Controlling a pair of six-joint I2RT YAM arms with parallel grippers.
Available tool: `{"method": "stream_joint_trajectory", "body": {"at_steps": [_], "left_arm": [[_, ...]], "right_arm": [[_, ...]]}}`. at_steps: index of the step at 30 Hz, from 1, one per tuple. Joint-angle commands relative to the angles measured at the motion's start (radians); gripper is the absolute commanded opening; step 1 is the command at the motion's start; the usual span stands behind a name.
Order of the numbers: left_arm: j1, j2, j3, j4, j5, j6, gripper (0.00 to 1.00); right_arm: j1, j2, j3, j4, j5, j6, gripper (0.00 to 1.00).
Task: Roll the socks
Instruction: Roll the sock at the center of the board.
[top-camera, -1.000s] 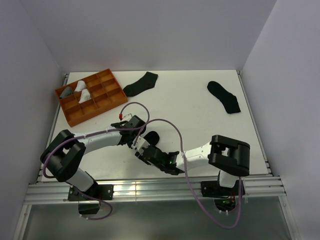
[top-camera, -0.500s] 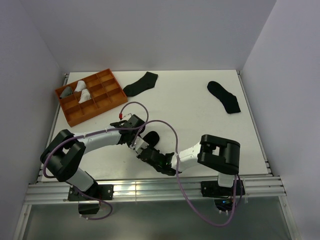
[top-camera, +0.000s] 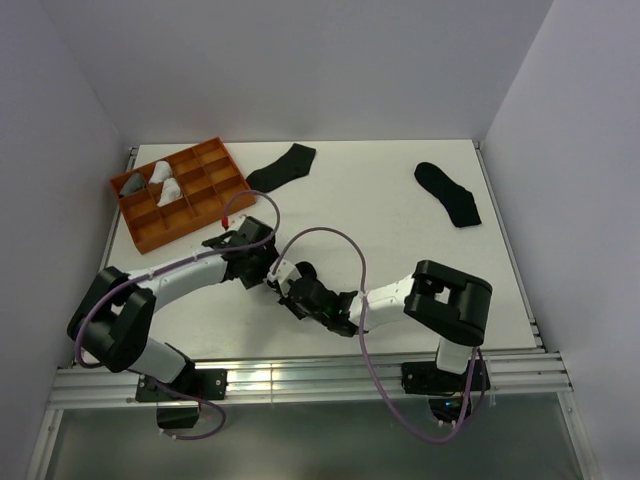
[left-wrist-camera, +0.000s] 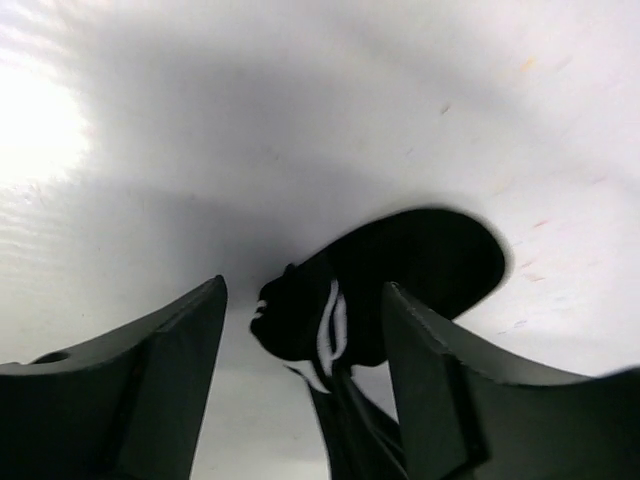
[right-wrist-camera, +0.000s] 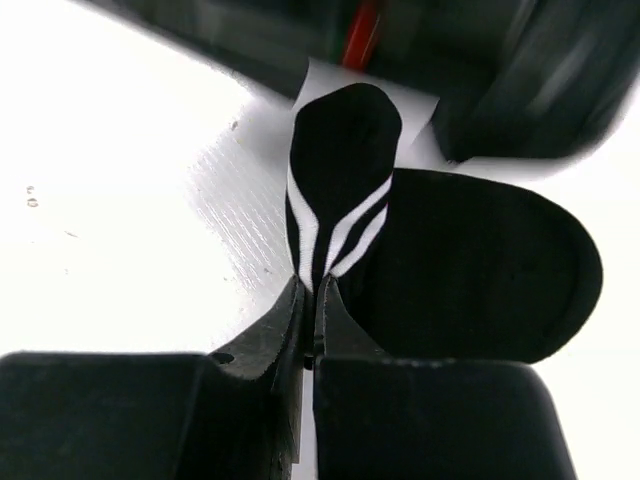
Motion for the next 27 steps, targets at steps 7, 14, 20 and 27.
{"method": "stream_joint_trajectory", "body": {"at_steps": [7,14,20,27], "left_arm": [[0.115,-0.238,-0.114,0.134,-0.009,-0.157,0.77],[0.097,-0.404,-0.302,0.232,-0.015,-0.217,0.79],[0.040,-0.427,-0.407,0.349,0.020,-0.262,0.79],[0.009,-0.339,-0.413,0.442,0.034,-0.266,0.77]], "right_arm": [[-0.127,-0.040,-0.042,-0.004,-0.336,0.126,0.00],[-0.309,0.027,0.003,-0.013,-0.712,0.226,0.00],[-0.426,0.119,0.046,0.004,-0.958,0.323,0.00],[-0.501,0.201,0.087,-0.030,-1.085,0.404,0.00]]}}
